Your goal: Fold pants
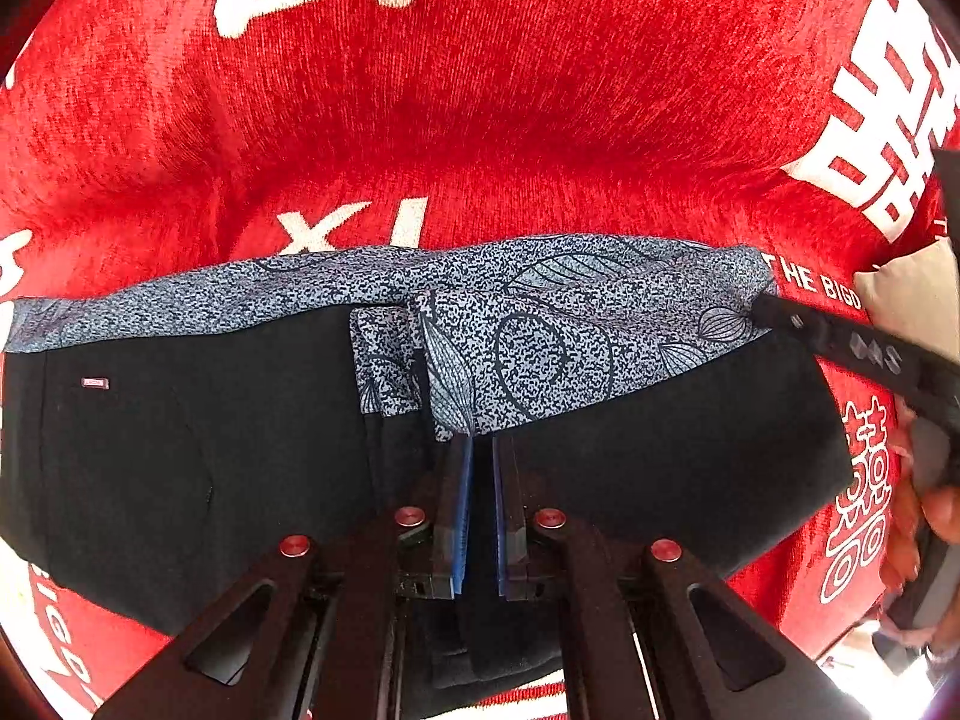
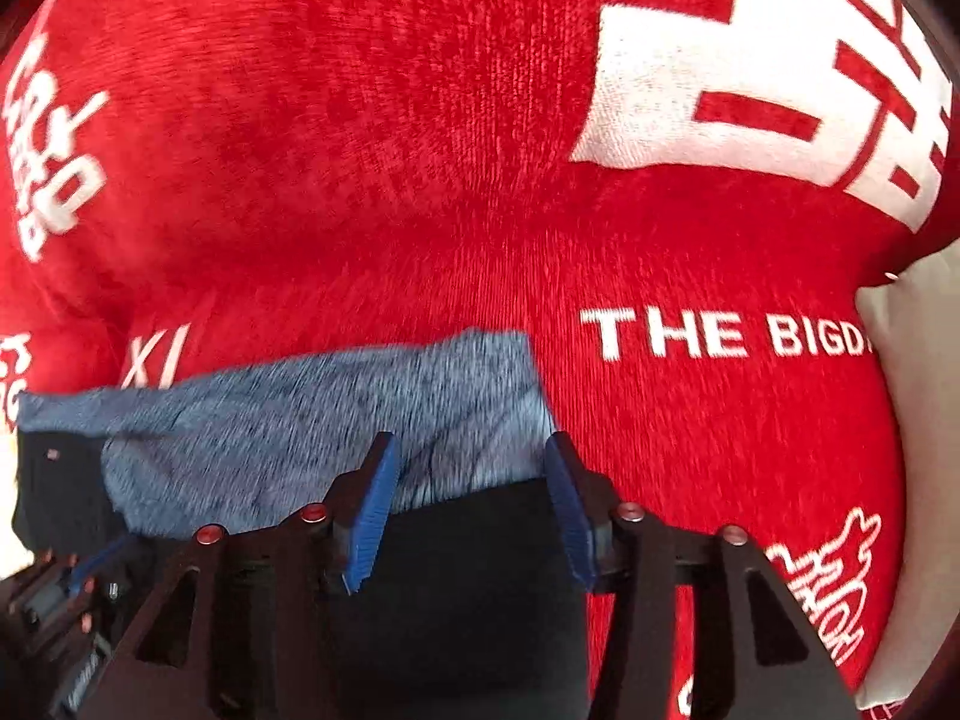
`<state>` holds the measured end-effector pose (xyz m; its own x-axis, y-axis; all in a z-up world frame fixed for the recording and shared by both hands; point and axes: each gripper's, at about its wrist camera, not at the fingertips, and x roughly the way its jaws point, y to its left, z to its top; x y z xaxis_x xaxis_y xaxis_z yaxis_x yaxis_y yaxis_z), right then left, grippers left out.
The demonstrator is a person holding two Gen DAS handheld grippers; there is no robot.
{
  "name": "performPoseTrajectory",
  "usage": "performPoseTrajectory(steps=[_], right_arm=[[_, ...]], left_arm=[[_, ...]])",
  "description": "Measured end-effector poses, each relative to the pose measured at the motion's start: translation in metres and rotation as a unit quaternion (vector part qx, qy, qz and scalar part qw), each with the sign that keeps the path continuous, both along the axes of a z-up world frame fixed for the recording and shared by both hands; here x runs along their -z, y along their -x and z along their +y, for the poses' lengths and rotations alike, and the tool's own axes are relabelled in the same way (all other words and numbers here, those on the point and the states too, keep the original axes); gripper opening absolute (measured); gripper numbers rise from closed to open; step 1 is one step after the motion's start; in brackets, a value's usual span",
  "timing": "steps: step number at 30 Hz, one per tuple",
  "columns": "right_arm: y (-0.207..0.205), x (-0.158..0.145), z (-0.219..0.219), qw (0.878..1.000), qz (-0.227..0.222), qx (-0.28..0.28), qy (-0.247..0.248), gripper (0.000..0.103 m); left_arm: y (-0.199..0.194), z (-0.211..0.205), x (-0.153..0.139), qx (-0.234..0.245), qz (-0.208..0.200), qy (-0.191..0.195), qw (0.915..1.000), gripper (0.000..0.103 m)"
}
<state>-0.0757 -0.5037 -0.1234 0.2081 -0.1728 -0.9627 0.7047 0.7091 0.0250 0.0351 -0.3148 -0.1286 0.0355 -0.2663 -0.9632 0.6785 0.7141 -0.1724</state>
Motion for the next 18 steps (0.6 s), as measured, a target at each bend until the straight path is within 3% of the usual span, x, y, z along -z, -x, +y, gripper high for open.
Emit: performPoseTrajectory(steps=[10, 11, 12, 13, 14, 18], right_arm=[[0.036, -0.026, 0.074, 1.000, -0.014, -0.012, 0.012, 0.054], [0.039, -0.026, 0.078, 1.000, -0.014, -0.014, 0.013, 0.054], [0.039, -0.027, 0.082, 1.000, -0.014, -0.018, 0.014, 0.054], [0.041, -0.029, 0.083, 1.000, -0.014, -0.021, 0.014, 0.054], [0.041, -0.030, 0.087, 1.000, -0.013, -0.022, 0.012, 0.054], [0.037, -0.030, 0.096, 1.000, -0.017, -0.024, 0.009, 0.054]], left_arm=[[0.006, 0.010, -0.009, 0.001, -0.015, -0.001, 0.9999, 0.007], [0.006, 0.011, -0.011, 0.000, -0.017, 0.000, 0.9999, 0.012], [0.006, 0.013, -0.012, -0.002, -0.017, 0.000, 0.9999, 0.026], [0.005, 0.016, -0.014, -0.008, -0.019, 0.003, 0.9998, 0.073], [0.004, 0.019, -0.017, -0.016, -0.025, 0.009, 0.9995, 0.100], [0.003, 0.030, -0.026, -0.027, -0.026, 0.024, 0.9990, 0.100]])
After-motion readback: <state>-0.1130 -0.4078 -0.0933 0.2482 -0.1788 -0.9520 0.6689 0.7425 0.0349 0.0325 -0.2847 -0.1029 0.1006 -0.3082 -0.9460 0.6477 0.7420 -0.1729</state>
